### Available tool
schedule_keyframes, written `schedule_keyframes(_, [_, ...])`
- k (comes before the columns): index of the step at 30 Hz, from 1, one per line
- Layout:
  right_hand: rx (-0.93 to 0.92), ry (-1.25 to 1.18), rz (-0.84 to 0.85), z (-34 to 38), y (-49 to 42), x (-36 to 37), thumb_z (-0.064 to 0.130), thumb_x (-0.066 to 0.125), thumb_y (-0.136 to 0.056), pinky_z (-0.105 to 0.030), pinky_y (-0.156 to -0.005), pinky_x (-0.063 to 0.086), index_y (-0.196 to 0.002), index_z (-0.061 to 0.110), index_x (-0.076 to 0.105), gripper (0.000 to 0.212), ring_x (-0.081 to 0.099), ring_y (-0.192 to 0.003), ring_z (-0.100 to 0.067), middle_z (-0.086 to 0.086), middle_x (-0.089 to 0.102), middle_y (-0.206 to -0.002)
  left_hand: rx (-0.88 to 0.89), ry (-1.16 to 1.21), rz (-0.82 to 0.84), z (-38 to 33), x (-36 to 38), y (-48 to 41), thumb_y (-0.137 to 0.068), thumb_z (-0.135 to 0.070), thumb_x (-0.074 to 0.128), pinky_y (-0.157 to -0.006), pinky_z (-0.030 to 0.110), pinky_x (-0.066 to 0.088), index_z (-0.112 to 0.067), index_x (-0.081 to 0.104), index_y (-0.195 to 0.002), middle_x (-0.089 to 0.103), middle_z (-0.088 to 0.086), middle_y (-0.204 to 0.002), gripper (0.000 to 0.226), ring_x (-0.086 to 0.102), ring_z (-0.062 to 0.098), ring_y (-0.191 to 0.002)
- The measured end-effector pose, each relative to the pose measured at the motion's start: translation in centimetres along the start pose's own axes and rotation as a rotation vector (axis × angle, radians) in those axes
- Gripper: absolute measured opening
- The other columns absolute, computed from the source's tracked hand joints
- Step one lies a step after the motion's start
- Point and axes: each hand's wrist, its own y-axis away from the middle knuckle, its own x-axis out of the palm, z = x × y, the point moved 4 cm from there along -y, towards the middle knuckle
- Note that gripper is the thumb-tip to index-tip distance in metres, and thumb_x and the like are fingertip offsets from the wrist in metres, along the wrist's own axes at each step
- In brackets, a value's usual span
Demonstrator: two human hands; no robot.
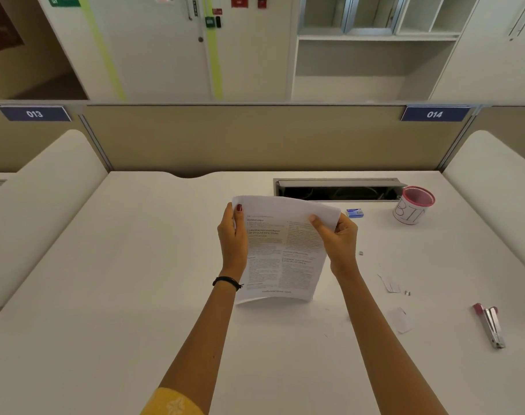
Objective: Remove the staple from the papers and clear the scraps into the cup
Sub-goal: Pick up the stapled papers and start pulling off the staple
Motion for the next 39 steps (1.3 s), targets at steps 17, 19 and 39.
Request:
schedule_keyframes(17, [0.068, -0.050, 0.107, 0.8, 0.0, 0.8, 0.011, 0.064, -0.083, -0.015, -0.059, 0.054, -0.087, 0.032, 0.058, 0.023, 0.065, -0.073, -0.010, 0.007, 0.063, -0.082, -0.056, 0.114, 0.234, 0.0, 0.1, 0.1, -0.091, -0.039, 0.041, -0.055, 0.014, 0.045, -0.026, 0.048, -0.093, 0.058, -0.005, -0.081, 0.015, 0.058, 0.003, -0.068])
schedule_keyframes(19, [0.071, -0.037, 0.075, 0.7, -0.1, 0.9, 0.012, 0.063, -0.084, -0.015, -0.059, 0.054, -0.086, 0.032, 0.056, 0.021, 0.064, -0.072, -0.012, 0.008, 0.062, -0.081, -0.056, 0.111, 0.228, 0.0, 0.0, 0.1, -0.092, -0.032, 0.049, -0.058, 0.015, 0.049, -0.024, 0.047, -0.100, 0.058, -0.004, -0.090, 0.011, 0.060, 0.009, -0.076])
schedule_keyframes(39, [-0.109, 0.132, -0.071, 1.1, -2.3, -1.8, 0.023, 0.040, -0.097, -0.010, -0.056, 0.047, -0.093, 0.005, 0.064, 0.030, 0.062, -0.068, -0.003, 0.000, 0.066, -0.081, -0.053, -0.001, 0.190, -0.7, 0.3, -1.1, -0.091, -0.030, 0.053, -0.059, 0.011, 0.049, -0.017, 0.051, -0.096, 0.057, -0.006, -0.086, 0.013, 0.059, 0.014, -0.077])
